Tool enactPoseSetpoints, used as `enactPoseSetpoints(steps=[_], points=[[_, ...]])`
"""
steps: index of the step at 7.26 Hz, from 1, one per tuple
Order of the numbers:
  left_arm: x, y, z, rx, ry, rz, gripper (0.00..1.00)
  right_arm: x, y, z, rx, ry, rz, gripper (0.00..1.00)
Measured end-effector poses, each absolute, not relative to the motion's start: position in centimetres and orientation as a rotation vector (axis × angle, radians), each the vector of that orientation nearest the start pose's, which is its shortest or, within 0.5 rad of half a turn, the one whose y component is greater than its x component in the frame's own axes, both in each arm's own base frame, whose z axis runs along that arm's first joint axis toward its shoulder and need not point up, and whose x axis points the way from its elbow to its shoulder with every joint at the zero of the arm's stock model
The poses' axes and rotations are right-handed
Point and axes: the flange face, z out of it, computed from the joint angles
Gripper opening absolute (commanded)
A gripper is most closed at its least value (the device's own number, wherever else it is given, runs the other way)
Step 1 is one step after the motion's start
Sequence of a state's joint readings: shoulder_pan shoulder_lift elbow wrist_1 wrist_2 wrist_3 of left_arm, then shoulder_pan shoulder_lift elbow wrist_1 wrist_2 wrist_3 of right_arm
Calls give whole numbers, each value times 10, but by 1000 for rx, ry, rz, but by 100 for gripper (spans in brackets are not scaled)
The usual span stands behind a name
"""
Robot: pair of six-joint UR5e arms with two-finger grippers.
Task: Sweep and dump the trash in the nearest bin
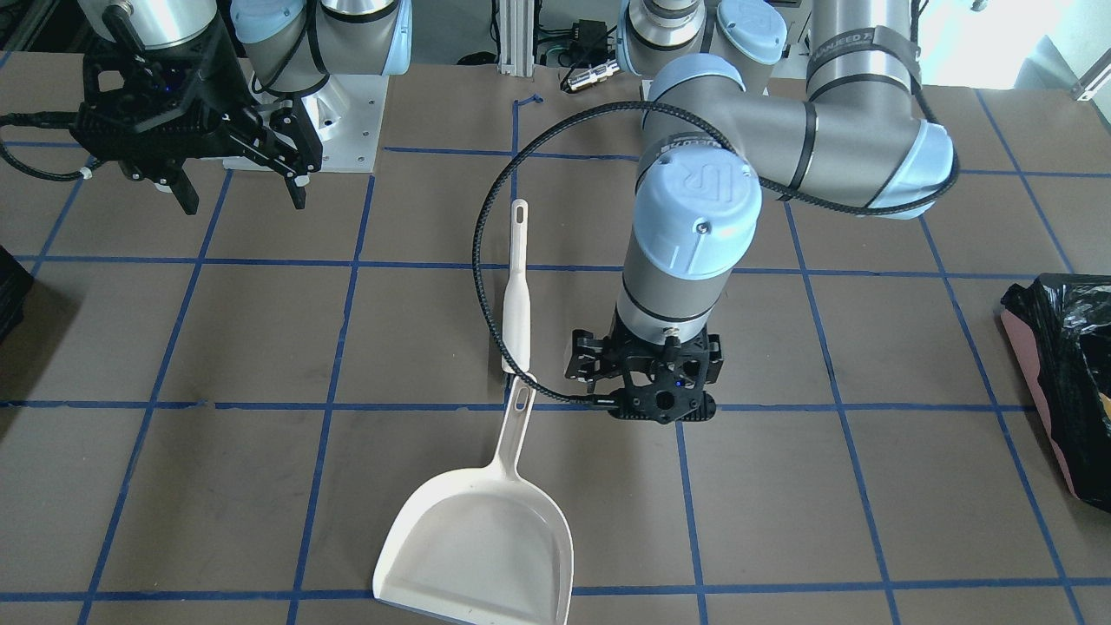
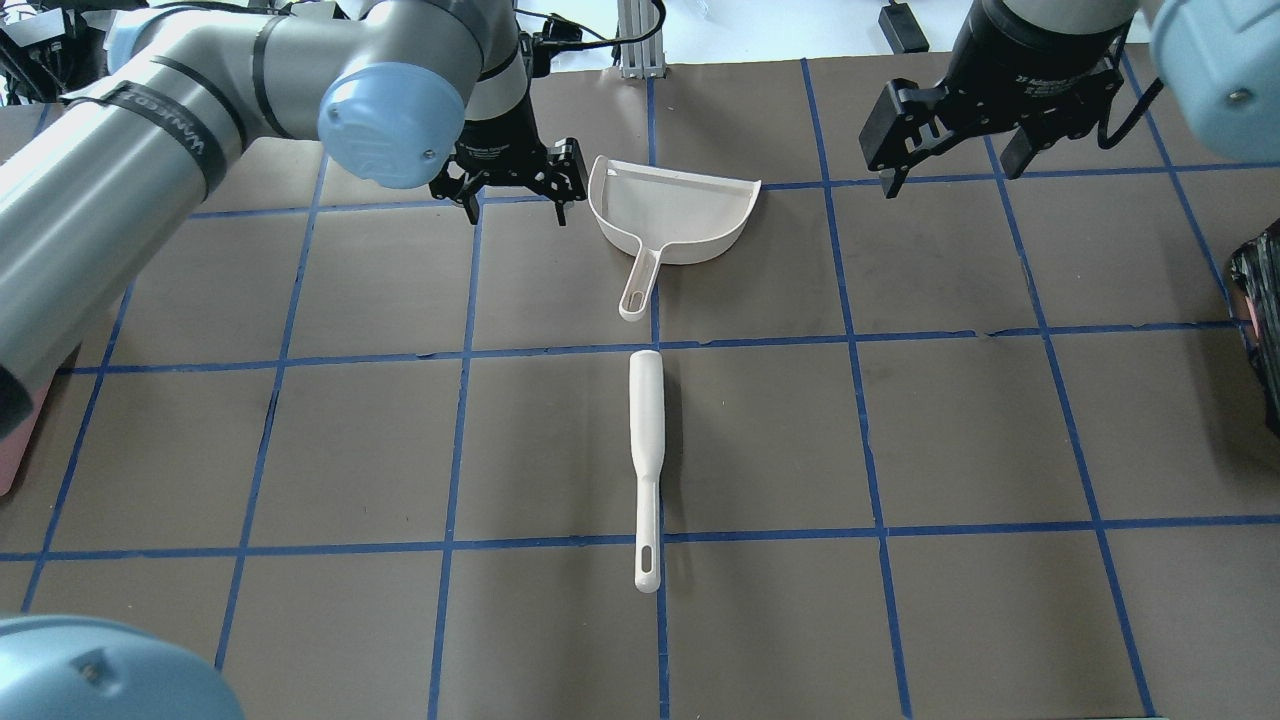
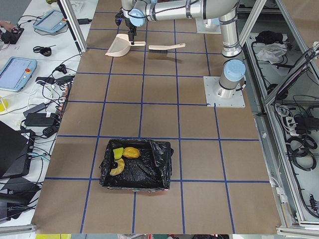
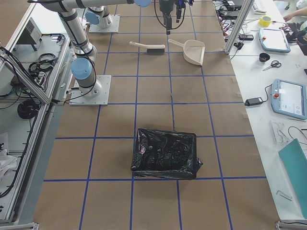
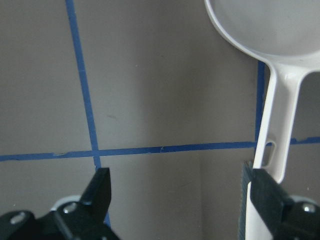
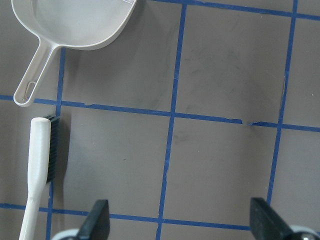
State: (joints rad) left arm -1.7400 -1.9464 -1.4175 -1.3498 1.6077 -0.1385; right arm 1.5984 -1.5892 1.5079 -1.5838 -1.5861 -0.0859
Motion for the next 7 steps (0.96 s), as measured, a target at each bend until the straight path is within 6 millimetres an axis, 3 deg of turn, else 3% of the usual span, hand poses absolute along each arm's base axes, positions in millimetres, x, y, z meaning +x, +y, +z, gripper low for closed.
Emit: enactPoseSetpoints(steps=[2, 4, 7], points=[[-206, -587, 392, -5, 3084, -31, 100, 145, -488, 530, -178, 3151, -147, 100], [-189, -551, 418, -26, 3037, -88, 100, 145, -488, 529, -178, 3151, -147, 100], [-178, -496, 464, -26, 3019, -197, 100, 145, -488, 529, -178, 3151, -147, 100]])
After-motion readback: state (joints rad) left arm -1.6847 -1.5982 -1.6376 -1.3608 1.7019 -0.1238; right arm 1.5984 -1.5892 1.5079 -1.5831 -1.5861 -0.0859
